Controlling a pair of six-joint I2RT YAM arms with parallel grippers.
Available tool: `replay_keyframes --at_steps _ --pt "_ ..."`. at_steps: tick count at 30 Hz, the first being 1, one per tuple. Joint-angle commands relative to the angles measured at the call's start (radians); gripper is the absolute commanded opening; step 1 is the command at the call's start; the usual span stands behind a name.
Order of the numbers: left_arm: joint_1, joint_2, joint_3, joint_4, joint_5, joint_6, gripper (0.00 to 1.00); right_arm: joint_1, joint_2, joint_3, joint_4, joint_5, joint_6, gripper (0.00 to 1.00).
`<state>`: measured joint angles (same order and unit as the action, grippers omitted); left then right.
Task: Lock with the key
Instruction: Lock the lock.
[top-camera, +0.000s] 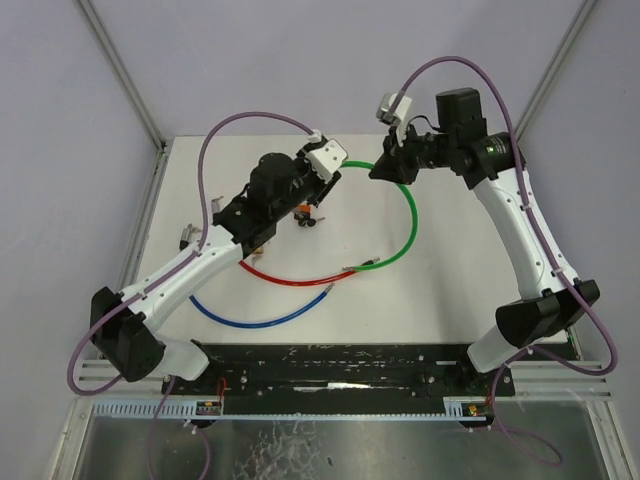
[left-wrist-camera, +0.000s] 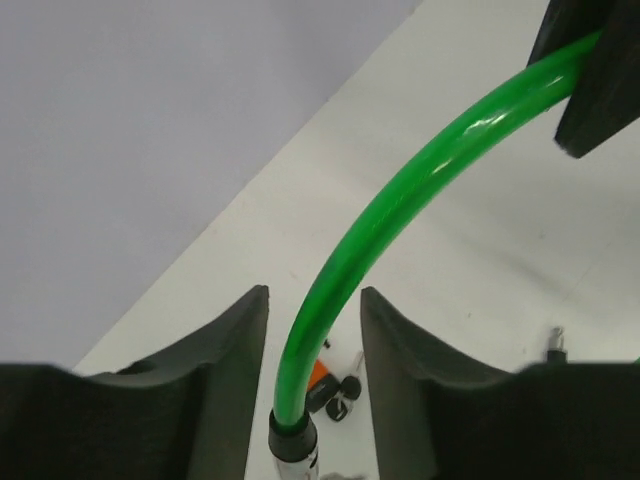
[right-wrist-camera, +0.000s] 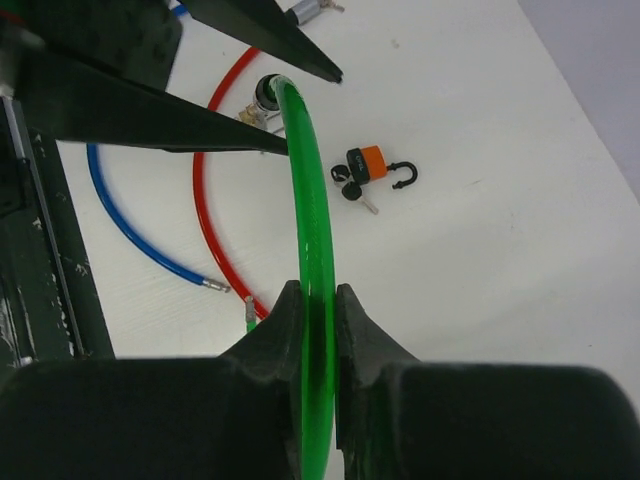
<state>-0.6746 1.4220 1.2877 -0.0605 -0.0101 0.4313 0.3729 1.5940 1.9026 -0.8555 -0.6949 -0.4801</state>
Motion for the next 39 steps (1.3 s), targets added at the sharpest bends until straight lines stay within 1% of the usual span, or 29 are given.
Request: replay_keyframes --at_steps 1,3,5,7,11,12,14,15,18,20,22,24,26,29,35,39 --pt "0.009 -0.085 -0.013 0.196 0.032 -0.149 0.47 -0.094 -0.058 -0.026 0.171 -0.13 0.156 0.0" --pt "0.026 -0.102 -0.02 0.203 0.023 -0.234 0.49 -0.124 -0.074 -0.061 0.228 -0.126 0.199 0.0" --pt "0.051 -0.125 -0.029 0.212 0.023 -0.364 0.51 -0.153 -0.087 -0.089 0.288 -0.125 0.241 0.0" --pt "0.085 -0.161 -0.089 0.276 0.062 -0.508 0.56 -0.173 -0.09 -0.1 0.326 -0.111 0.273 0.0" --pt "0.16 -0.206 -0.266 0.585 0.23 -0.882 0.76 -0.181 -0.086 -0.089 0.387 -0.026 0.291 0.0" --pt "0.177 -0.197 -0.286 0.648 0.266 -0.996 0.79 -0.181 -0.079 -0.08 0.396 -0.003 0.289 0.0" --pt "0.205 -0.151 -0.287 0.75 0.327 -1.213 0.8 -0.181 -0.062 -0.065 0.428 0.032 0.291 0.0" --pt "0.211 -0.126 -0.27 0.765 0.335 -1.314 0.81 -0.18 -0.049 -0.065 0.449 0.044 0.294 0.0" --pt "0.211 -0.037 -0.201 0.741 0.328 -1.578 0.82 -0.179 -0.016 -0.056 0.489 0.062 0.296 0.0" --pt "0.207 0.009 -0.171 0.721 0.295 -1.719 0.84 -0.178 0.001 -0.054 0.503 0.071 0.296 0.0" --pt "0.188 0.045 -0.111 0.609 0.239 -1.788 0.86 -0.177 0.006 -0.061 0.52 0.072 0.303 0.0" --pt "0.165 0.083 -0.011 0.407 0.163 -1.796 0.9 -0.173 0.002 -0.067 0.527 0.069 0.308 0.0" --pt "0.153 0.124 0.064 0.293 0.116 -1.819 0.92 -0.162 -0.004 -0.078 0.529 0.071 0.298 0.0" --pt "0.15 0.161 0.108 0.274 0.06 -1.883 0.93 -0.138 -0.024 -0.1 0.527 0.083 0.274 0.0" --pt "0.142 0.254 0.268 0.082 0.008 -1.939 0.94 -0.082 -0.053 -0.123 0.512 0.106 0.237 0.0" --pt "0.142 0.278 0.3 0.05 -0.006 -1.957 0.9 -0.047 -0.077 -0.154 0.503 0.129 0.203 0.0"
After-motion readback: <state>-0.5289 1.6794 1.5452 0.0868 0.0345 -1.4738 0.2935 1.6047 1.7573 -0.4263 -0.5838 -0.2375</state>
